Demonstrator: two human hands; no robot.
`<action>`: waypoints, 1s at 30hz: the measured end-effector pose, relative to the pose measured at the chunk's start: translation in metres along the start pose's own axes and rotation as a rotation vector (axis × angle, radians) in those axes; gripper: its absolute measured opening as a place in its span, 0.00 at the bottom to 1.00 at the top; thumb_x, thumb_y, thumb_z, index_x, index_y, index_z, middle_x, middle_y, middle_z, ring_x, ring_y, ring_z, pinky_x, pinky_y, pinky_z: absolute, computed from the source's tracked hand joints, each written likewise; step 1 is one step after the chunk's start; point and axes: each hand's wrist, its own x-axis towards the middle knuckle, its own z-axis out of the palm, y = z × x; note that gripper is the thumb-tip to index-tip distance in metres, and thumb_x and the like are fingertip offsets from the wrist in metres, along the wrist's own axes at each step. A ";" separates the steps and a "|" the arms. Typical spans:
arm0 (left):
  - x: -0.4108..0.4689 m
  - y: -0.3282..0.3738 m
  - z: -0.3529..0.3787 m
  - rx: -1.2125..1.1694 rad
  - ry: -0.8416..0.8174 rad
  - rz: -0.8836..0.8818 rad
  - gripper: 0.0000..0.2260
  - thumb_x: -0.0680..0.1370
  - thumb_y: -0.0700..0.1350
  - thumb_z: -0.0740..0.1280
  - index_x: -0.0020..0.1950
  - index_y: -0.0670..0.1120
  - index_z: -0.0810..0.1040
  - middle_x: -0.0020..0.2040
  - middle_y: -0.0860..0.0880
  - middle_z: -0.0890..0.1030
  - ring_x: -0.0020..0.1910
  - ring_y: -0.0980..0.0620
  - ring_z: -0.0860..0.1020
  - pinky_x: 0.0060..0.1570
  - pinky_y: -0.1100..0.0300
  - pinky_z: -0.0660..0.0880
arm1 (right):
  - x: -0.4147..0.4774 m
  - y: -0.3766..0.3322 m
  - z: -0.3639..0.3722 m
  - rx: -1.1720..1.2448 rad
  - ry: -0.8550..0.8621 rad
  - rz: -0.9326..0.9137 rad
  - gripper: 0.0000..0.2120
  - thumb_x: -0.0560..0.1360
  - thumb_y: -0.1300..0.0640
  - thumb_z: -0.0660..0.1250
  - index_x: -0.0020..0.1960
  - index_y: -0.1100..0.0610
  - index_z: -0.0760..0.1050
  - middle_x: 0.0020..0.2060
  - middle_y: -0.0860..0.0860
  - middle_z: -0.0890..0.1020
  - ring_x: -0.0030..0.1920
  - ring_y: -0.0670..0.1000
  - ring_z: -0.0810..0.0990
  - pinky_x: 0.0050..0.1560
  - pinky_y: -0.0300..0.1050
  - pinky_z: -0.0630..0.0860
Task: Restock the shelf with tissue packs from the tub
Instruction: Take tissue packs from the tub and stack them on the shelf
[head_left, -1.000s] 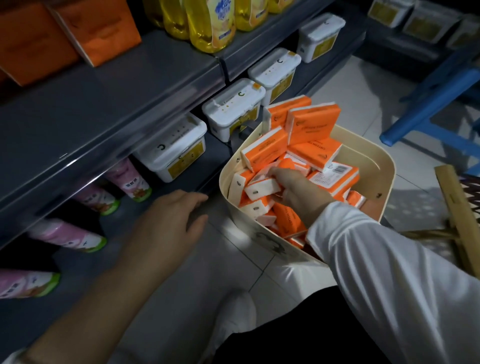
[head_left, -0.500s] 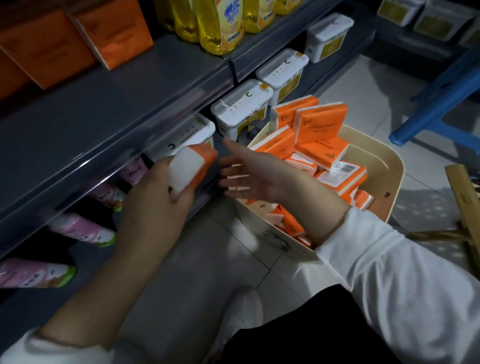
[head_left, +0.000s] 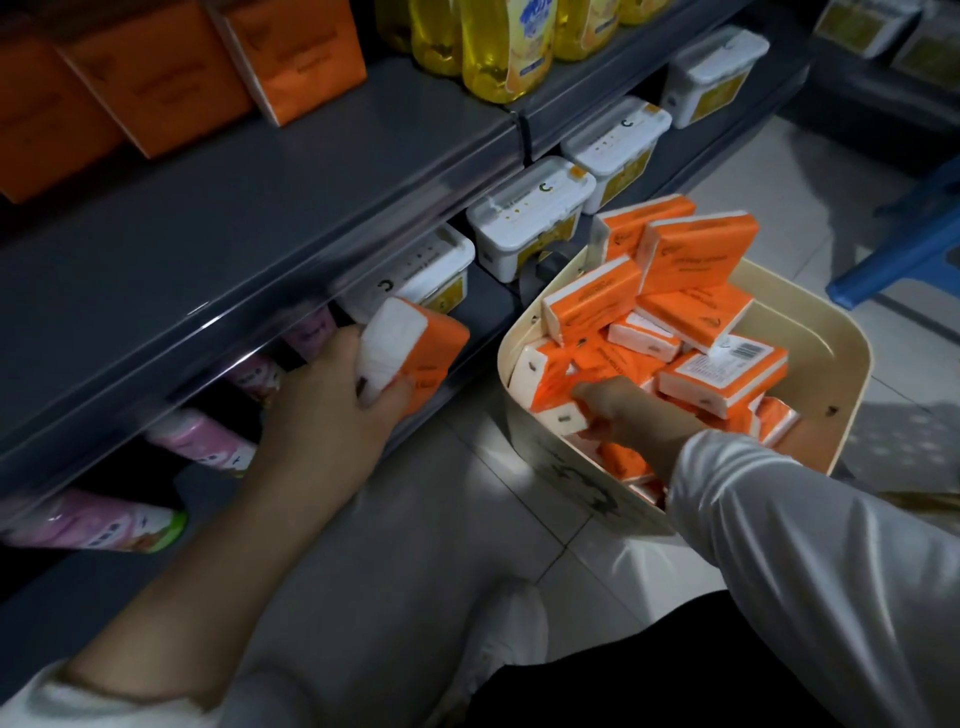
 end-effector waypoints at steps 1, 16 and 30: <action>0.000 0.001 -0.001 -0.008 -0.003 -0.003 0.16 0.74 0.49 0.69 0.59 0.47 0.72 0.45 0.53 0.75 0.46 0.48 0.75 0.48 0.52 0.74 | 0.000 -0.002 0.005 -0.019 0.037 -0.033 0.04 0.76 0.62 0.64 0.48 0.63 0.72 0.50 0.63 0.78 0.47 0.60 0.79 0.48 0.56 0.78; -0.002 -0.029 -0.010 -0.189 -0.025 -0.020 0.23 0.80 0.43 0.59 0.70 0.64 0.59 0.68 0.46 0.67 0.61 0.44 0.71 0.58 0.43 0.73 | -0.096 -0.058 0.026 0.484 -0.093 -0.392 0.06 0.72 0.62 0.63 0.38 0.55 0.72 0.26 0.49 0.75 0.26 0.46 0.74 0.27 0.37 0.74; -0.025 -0.069 -0.055 -0.490 0.010 -0.195 0.36 0.56 0.78 0.62 0.56 0.58 0.78 0.58 0.49 0.74 0.59 0.49 0.76 0.55 0.45 0.76 | -0.167 -0.051 0.093 0.286 -0.821 -0.443 0.20 0.65 0.64 0.62 0.55 0.54 0.78 0.51 0.57 0.79 0.51 0.57 0.74 0.52 0.52 0.74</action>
